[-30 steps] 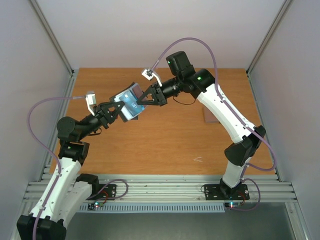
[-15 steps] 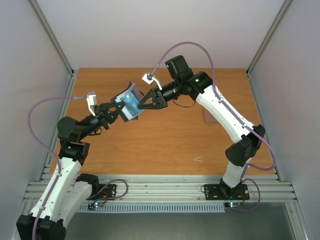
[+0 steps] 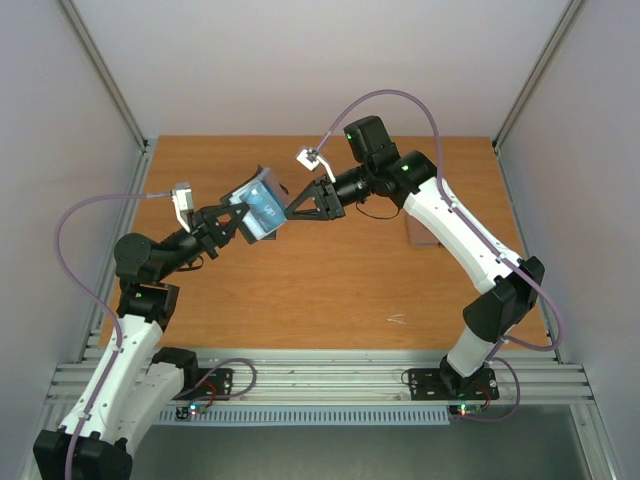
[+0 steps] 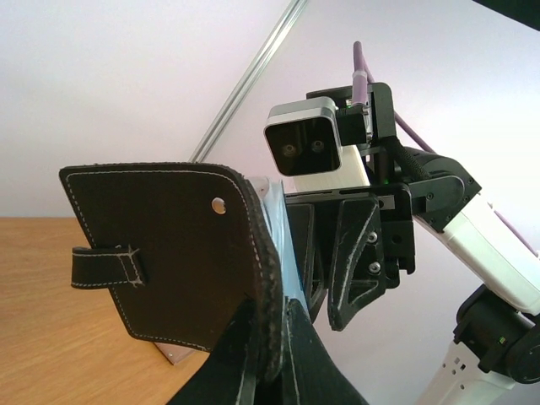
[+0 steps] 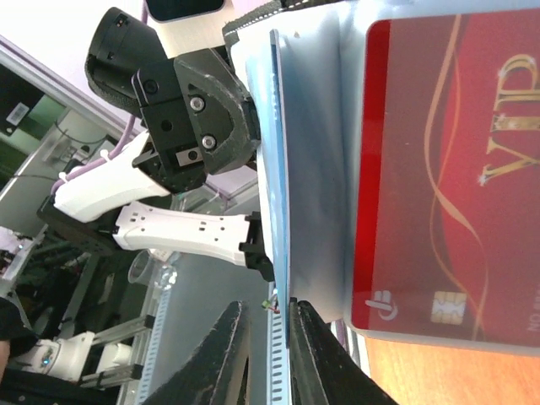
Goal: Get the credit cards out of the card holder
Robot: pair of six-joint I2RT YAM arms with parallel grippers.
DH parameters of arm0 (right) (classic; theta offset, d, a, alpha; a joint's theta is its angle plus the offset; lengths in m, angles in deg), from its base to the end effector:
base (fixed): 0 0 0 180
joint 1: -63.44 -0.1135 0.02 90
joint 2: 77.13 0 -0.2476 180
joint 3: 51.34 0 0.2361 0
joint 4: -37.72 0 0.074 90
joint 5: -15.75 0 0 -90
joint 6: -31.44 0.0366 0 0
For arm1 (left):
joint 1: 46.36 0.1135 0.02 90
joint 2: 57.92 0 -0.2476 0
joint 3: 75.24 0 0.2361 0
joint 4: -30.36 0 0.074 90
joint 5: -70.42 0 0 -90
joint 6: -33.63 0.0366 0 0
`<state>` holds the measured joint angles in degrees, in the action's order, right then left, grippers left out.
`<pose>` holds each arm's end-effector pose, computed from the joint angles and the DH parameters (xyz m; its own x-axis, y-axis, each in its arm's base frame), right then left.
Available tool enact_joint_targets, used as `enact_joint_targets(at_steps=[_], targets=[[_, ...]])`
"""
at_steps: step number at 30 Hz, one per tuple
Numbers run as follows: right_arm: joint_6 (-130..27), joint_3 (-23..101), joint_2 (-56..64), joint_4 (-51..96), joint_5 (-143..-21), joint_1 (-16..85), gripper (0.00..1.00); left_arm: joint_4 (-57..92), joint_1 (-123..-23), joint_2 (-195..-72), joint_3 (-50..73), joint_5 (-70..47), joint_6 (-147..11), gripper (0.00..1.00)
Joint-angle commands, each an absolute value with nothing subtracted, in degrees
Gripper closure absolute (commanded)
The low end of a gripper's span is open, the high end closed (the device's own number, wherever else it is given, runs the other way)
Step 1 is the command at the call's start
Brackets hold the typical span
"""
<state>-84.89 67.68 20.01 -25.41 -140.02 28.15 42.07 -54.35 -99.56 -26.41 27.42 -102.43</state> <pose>0.2556 0.2218 0.3885 -0.1290 -0.3143 -0.9405 -0.9528 -0.2237 0.2054 0.1575 -0.0491 0.3396 -0.3391 -0.4483 -0.8271 0.7722 0.3695 -0.5169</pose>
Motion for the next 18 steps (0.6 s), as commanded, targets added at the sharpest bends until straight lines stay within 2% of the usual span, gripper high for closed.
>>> enact_joint_targets(at_steps=[1, 3, 6, 12, 16, 18], targets=[[-82.76, 66.43, 18.05, -21.73, -142.18, 28.53, 0.89, 45.09, -54.01, -99.34, -25.65, 26.56, -101.55, 1.00], [-82.26, 66.31, 18.10, -21.25, -141.84, 28.48, 0.91, 45.12, -53.98, -99.34, -25.68, 26.51, -101.58, 1.00], [-81.56, 66.09, 18.36, -20.86, -141.25, 28.43, 0.87, 45.11, -53.94, -99.26, -25.63, 26.50, -101.55, 1.00], [-81.11, 65.35, 18.82, -20.18, -139.77, 27.26, 0.88, 45.05, -53.92, -99.37, -25.61, 26.54, -101.54, 1.00], [-82.20, 64.91, 18.31, -20.25, -138.91, 27.27, 0.98, 44.90, -53.92, -99.31, -25.75, 26.71, -101.55, 1.00], [-82.36, 64.85, 18.00, -20.24, -138.42, 27.71, 0.99, 44.74, -53.88, -99.23, -25.80, 26.86, -101.55, 1.00]])
